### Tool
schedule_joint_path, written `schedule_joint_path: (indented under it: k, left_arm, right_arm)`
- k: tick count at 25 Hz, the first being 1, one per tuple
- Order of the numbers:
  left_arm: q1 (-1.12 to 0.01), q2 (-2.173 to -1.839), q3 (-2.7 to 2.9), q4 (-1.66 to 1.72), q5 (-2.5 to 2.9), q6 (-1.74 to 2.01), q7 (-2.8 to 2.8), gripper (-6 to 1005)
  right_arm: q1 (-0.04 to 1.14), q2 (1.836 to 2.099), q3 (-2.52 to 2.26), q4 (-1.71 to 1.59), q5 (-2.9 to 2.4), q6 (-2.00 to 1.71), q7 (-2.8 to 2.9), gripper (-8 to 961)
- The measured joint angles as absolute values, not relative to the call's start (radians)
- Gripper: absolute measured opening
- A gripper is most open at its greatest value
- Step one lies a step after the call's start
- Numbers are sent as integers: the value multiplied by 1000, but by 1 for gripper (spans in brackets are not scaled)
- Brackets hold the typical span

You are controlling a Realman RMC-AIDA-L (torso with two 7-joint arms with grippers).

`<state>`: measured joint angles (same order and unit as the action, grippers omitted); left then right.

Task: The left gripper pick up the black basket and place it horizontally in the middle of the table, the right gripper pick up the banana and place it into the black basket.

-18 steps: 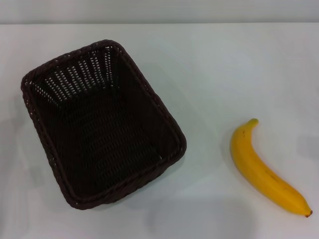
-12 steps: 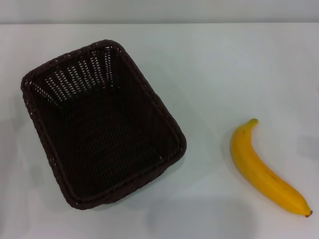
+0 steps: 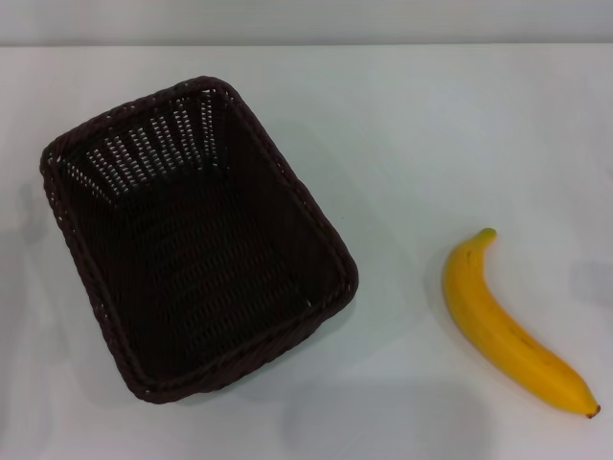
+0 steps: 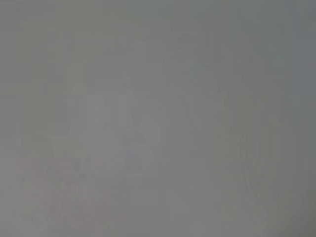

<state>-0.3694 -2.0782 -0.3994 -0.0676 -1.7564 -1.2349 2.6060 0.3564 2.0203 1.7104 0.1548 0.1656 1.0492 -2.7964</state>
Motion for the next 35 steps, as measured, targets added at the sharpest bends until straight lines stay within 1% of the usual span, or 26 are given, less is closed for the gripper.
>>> schedule_joint_path:
  k: [4,6,8,9,10,11,13,15,17,19,21,22,24,27,30,32,35]
  left_arm:
    - [-383,-2065,-365,58,-1685,-1236,2343,827]
    - [-390,-2052,-327,163,-1622,-1238,2134,827]
    - [-391,-2036,-258,268,-1580,-1244,1933,827]
    - [-385,-2014,-152,371,-1547,-1248,1749,827]
    - [-385,-2014,-152,371,-1547,-1248,1749,827]
    - [-379,-1995,-75,428,-1538,-1248,1660,827]
    - [-368,-1948,76,511,-1507,-1249,1503,827]
    - [-363,-1876,251,577,-1465,-1253,1350,826]
    - [-372,-1812,383,613,-1438,-1258,1253,826]
    - [-411,-1734,510,631,-1405,-1261,1161,826]
    - [-460,-1678,574,635,-1355,-1265,1108,824]
    - [-504,-1646,605,635,-1310,-1272,1081,823]
    - [-571,-1619,631,636,-1222,-1285,1054,821]
    - [-684,-1609,643,630,-1037,-1302,1026,819]
    - [-802,-1621,645,599,-827,-1333,1008,816]
    - [-871,-1648,648,578,-712,-1339,1011,813]
    - [-955,-1712,655,573,-566,-1321,1023,808]
  right_arm:
    - [356,2020,1710,155,165,1046,-2796,857]
    - [357,2019,1710,155,166,1044,-2796,857]
    - [360,2018,1710,155,166,1043,-2796,857]
    - [362,2017,1710,155,166,1043,-2796,857]
    - [362,2017,1710,155,166,1043,-2796,857]
    - [363,2017,1710,155,166,1043,-2796,857]
    - [364,2017,1710,155,166,1042,-2796,857]
    - [365,2017,1709,157,166,1042,-2796,857]
    - [366,2017,1706,161,166,1042,-2796,857]
    - [367,2017,1704,164,166,1042,-2796,857]
    - [370,2017,1702,165,166,1042,-2796,857]
    - [372,2017,1701,166,166,1042,-2796,857]
    - [375,2019,1700,166,165,1042,-2796,857]
    - [382,2021,1699,166,161,1043,-2796,857]
    - [396,2025,1685,166,159,1044,-2796,857]
    - [398,2026,1668,168,162,1046,-2784,857]
    - [391,2025,1659,172,164,1054,-2761,857]
